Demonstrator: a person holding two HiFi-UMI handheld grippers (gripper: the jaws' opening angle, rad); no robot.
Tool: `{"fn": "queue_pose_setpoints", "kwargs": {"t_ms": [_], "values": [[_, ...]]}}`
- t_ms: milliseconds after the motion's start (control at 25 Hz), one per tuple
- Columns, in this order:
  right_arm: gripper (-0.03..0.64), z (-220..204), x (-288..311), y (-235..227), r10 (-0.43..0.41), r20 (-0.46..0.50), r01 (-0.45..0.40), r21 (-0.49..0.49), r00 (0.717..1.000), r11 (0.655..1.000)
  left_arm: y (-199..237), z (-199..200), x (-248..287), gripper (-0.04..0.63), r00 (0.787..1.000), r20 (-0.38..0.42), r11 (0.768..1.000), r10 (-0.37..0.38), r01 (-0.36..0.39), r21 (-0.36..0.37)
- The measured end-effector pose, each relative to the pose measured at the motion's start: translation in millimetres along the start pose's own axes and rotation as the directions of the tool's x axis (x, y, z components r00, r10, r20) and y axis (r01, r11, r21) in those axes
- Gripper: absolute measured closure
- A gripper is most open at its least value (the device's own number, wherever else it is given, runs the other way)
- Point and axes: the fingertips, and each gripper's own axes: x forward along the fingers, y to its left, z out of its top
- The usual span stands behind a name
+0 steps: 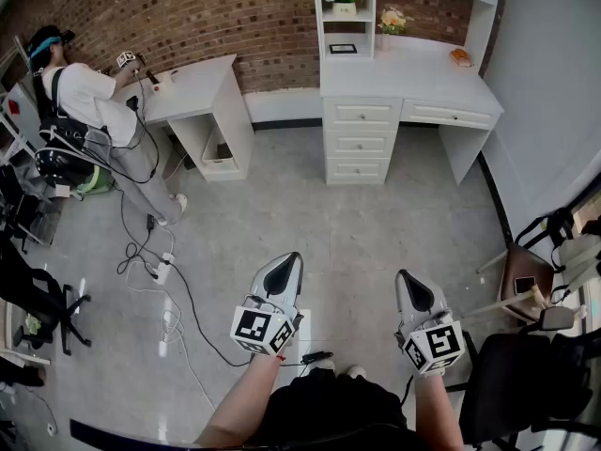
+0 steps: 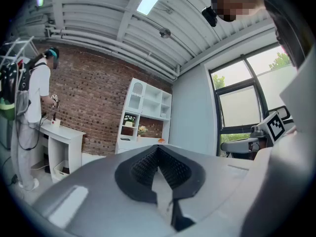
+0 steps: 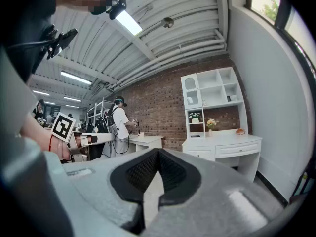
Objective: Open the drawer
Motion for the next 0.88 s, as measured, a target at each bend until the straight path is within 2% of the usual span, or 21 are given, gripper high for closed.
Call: {"fn": "queue_pose_setpoints", "kwargs": {"t_ms": [360, 600, 880], "values": [[0.617, 2, -8, -3, -0.046, 0.031, 0.046, 0.010, 0.998, 0.999, 2, 9, -7, 0.594, 0.999, 0.034, 1.000, -0.017, 0.016, 0.014], [0.617, -5, -6, 3, -0.068, 0.027, 0.067, 0.037, 0.997, 0.997, 8, -1, -12, 0.594, 1.000, 0.006, 1.000, -0.026, 0.026, 0.003], [0.617, -13, 16, -21, -0.082, 0.040, 0.079, 0.070, 0.996, 0.994, 20, -9, 17, 0.594, 1.000, 0.000, 1.000, -0.018, 0.018, -0.006]]}}
